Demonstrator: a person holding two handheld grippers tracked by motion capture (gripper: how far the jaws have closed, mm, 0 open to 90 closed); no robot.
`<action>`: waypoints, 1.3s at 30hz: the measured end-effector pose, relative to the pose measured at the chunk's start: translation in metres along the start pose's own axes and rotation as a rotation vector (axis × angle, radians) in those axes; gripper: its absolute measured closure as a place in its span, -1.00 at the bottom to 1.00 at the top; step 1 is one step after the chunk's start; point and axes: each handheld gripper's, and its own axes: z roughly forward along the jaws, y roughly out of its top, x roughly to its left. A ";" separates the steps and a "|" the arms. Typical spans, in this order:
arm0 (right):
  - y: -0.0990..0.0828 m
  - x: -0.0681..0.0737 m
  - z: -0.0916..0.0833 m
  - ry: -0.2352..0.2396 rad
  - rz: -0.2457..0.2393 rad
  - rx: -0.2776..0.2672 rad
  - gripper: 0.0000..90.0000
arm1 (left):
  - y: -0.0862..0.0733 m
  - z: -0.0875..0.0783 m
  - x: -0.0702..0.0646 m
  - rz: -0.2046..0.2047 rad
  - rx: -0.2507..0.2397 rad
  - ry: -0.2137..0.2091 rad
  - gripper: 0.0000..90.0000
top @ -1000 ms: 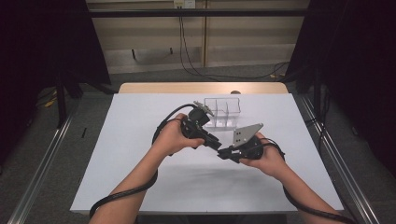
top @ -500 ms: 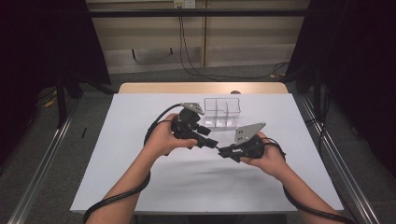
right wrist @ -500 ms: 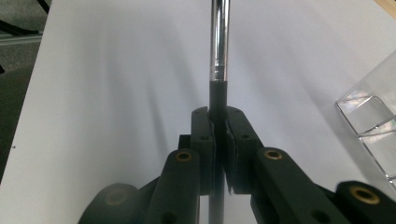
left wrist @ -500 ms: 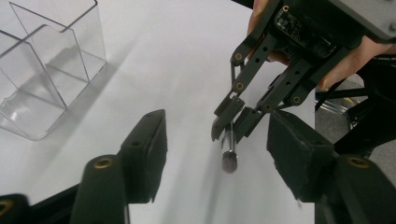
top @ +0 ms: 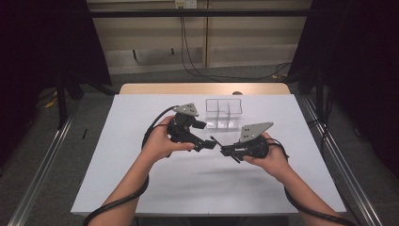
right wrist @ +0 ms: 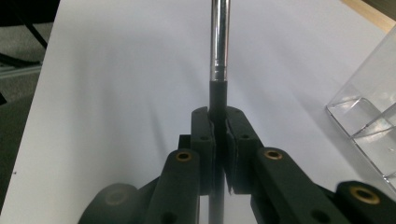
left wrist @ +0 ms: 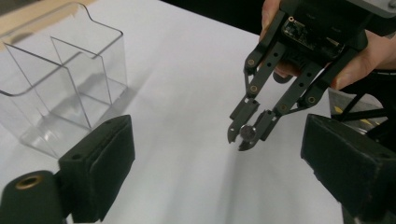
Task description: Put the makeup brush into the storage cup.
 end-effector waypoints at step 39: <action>-0.001 -0.008 -0.004 -0.075 0.105 -0.234 0.86 | -0.037 -0.032 0.012 0.021 -0.220 0.079 -0.97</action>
